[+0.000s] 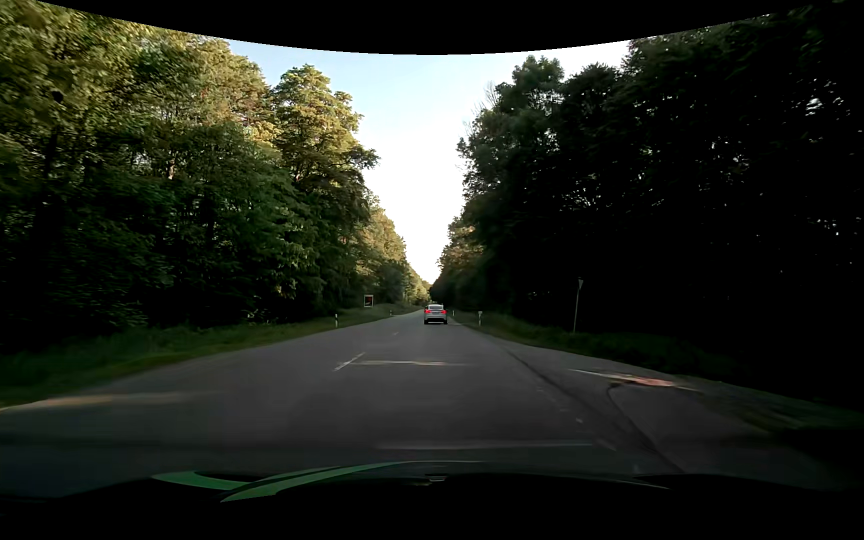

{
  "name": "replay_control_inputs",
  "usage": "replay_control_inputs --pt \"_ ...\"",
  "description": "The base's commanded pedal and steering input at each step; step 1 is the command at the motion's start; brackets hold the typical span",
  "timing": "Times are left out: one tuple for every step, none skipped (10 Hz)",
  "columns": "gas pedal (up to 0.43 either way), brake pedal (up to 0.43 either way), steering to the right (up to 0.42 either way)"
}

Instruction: Follow the waypoints while adhering to traffic rules and regulations

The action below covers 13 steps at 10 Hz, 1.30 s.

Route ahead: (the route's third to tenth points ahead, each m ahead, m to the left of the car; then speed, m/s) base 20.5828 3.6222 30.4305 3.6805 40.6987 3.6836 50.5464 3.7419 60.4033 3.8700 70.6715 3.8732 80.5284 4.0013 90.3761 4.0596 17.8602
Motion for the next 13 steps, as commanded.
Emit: replay_control_inputs --pt "0.169 0.000 0.002" --pt "0.169 0.000 0.002" --pt "0.169 0.000 0.003" --pt "0.169 0.000 0.002" --pt "0.169 0.000 0.002" --pt "0.169 0.000 0.002" --pt "0.169 0.000 0.001" --pt "0.169 0.000 0.001" --pt "0.169 0.000 0.001" --pt "0.169 0.000 0.001" --pt "0.169 0.000 0.001" --pt "0.169 0.000 0.001" --pt "0.169 0.000 0.001"
